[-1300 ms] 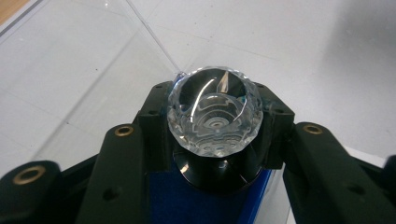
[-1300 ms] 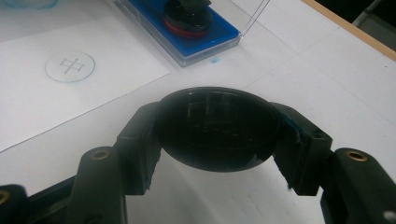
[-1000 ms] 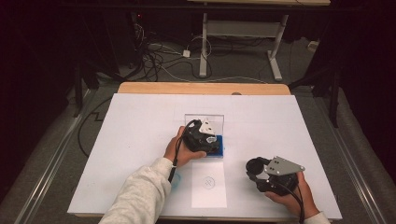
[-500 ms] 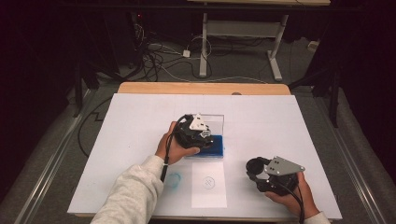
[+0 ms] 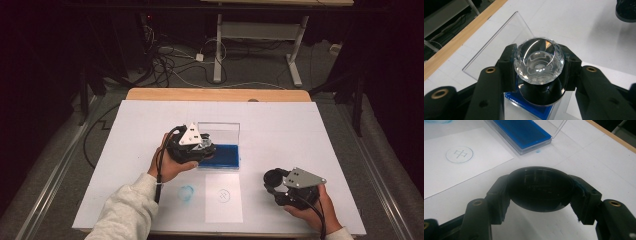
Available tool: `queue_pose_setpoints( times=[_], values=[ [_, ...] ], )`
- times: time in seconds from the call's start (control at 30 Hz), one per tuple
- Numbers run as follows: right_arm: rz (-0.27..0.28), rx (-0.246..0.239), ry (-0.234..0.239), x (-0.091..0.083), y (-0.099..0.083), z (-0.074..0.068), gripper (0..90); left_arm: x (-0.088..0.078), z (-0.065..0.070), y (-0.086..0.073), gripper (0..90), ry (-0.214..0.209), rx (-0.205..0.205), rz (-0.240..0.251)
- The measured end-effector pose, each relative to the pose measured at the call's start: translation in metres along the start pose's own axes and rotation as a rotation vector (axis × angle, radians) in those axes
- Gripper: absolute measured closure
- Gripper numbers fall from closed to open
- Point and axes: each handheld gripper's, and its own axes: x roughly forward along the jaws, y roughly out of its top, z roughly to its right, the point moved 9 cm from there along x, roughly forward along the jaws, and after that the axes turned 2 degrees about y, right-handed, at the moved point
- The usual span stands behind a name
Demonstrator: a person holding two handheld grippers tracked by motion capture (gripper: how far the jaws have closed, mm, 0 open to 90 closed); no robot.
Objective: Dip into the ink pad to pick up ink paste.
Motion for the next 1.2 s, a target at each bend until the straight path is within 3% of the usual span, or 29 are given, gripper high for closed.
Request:
queue_pose_setpoints(
  times=[1.2],
  values=[
    [0.020, 0.008, 0.016, -0.003, 0.003, -0.003, 38.6, -0.059, 0.006, -0.025, 54.7, 0.023, 0.014, 0.030]
  ],
)
